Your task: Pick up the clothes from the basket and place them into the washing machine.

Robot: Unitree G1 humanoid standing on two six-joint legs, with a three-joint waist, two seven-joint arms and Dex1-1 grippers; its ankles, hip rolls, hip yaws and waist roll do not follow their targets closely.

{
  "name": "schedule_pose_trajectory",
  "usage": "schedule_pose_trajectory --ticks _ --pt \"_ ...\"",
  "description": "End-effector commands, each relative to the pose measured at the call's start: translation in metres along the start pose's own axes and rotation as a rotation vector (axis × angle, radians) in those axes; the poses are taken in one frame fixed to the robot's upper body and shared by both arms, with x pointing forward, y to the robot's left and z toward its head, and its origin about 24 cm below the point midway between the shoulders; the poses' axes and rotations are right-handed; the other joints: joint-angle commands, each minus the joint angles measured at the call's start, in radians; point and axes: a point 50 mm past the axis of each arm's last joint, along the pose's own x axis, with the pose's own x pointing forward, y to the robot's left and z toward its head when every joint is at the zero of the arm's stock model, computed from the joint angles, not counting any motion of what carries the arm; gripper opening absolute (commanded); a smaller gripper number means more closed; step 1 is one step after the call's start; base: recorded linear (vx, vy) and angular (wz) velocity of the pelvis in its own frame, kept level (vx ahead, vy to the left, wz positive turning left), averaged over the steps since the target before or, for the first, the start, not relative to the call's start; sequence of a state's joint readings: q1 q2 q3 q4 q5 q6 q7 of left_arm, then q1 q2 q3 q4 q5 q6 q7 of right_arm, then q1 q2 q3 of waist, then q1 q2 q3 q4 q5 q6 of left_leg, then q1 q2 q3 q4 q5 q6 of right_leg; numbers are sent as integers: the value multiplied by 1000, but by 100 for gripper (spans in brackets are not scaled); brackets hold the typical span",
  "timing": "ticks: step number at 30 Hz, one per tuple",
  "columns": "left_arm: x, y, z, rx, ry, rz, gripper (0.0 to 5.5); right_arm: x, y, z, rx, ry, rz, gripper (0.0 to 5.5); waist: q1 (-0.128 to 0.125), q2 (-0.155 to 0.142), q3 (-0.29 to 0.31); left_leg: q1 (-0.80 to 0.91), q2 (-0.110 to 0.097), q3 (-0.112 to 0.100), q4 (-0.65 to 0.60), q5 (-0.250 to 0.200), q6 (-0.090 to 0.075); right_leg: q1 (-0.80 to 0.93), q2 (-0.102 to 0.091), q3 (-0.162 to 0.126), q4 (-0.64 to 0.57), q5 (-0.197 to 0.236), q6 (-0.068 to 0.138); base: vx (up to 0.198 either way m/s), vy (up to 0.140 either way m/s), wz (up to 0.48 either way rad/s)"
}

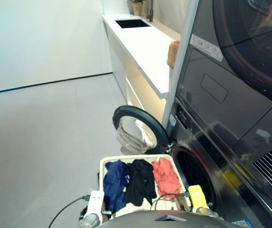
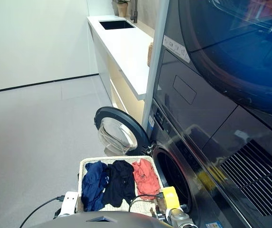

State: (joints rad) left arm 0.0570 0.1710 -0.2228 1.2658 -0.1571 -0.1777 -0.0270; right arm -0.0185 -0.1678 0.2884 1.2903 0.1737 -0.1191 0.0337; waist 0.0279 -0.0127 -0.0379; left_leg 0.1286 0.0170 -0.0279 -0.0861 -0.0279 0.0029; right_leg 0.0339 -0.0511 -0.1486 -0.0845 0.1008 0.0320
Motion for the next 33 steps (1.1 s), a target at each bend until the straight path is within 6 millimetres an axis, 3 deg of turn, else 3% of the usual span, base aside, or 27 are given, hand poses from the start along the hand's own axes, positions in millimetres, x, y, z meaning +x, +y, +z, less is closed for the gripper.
schedule_pose_trajectory --ticks 1,4,7,10,11,17,20,21,22,23,24,26,33 --pt "8 -7 32 85 -80 -25 550 4 3 23 -36 -69 20 550 -17 -17 3 -52 -36 46 -1 29 -19 24 -8 9 27 -45 71 0 0 0" --pt "10 -8 46 157 -124 -37 550 5 4 33 -41 -103 26 550 -21 -14 13 -65 -36 49 -1 32 -19 7 -8 14 28 -42 72 0 0 0" --pt "11 -11 73 354 -217 -57 550 6 5 48 -55 -156 35 550 -30 -10 31 -90 -37 52 -1 38 -18 -23 -8 18 36 -38 73 0 0 0" --pt "11 -9 85 398 -259 -47 550 6 4 55 -65 -181 38 550 -32 -9 43 -106 -38 55 -1 42 -17 -42 -7 20 41 -35 74 0 0 0" --pt "10 -9 104 486 -327 -43 550 5 4 68 -88 -223 46 550 -36 -7 63 -128 -39 59 -1 49 -17 -69 -8 24 49 -31 73 0 0 0" --pt "4 -6 158 723 -485 -2 550 0 3 120 -144 -396 55 550 -51 -4 145 -222 -38 64 17 68 -12 -184 -8 33 108 -30 69 -88 29 -41" --pt "-2 0 190 770 -570 57 550 -7 3 155 -168 -514 61 550 -56 -11 207 -312 -41 68 95 54 -4 -258 -10 45 155 -32 63 -118 28 -67" --pt "-2 0 190 770 -571 58 550 -7 3 155 -168 -514 61 550 -56 -11 205 -318 -41 68 100 52 -4 -262 -11 45 158 -33 63 -154 15 -17" --pt "-6 4 210 789 -615 97 550 -13 6 175 -182 -585 72 550 -61 -18 239 -383 -39 67 157 41 -1 -316 -16 46 189 -37 57 -82 7 24" --pt "-6 4 210 789 -615 98 550 -13 6 176 -182 -586 72 550 -61 -18 236 -389 -39 67 161 40 -1 -321 -16 46 191 -38 57 -103 26 40" --pt "-10 8 223 795 -643 132 550 -20 7 193 -197 -652 75 550 -64 -23 254 -447 -39 67 208 32 0 -372 -16 50 224 -40 53 0 0 0" --pt "-12 12 230 793 -654 154 550 -23 7 201 -201 -682 78 550 -67 -23 257 -481 -40 68 227 27 1 -403 -16 53 237 -44 52 0 0 0" --pt "-33 38 278 727 -757 331 550 -55 14 258 -218 -918 97 550 -84 -32 300 -696 -34 70 358 1 0 -600 -18 60 329 -56 45 -15 8 -26"
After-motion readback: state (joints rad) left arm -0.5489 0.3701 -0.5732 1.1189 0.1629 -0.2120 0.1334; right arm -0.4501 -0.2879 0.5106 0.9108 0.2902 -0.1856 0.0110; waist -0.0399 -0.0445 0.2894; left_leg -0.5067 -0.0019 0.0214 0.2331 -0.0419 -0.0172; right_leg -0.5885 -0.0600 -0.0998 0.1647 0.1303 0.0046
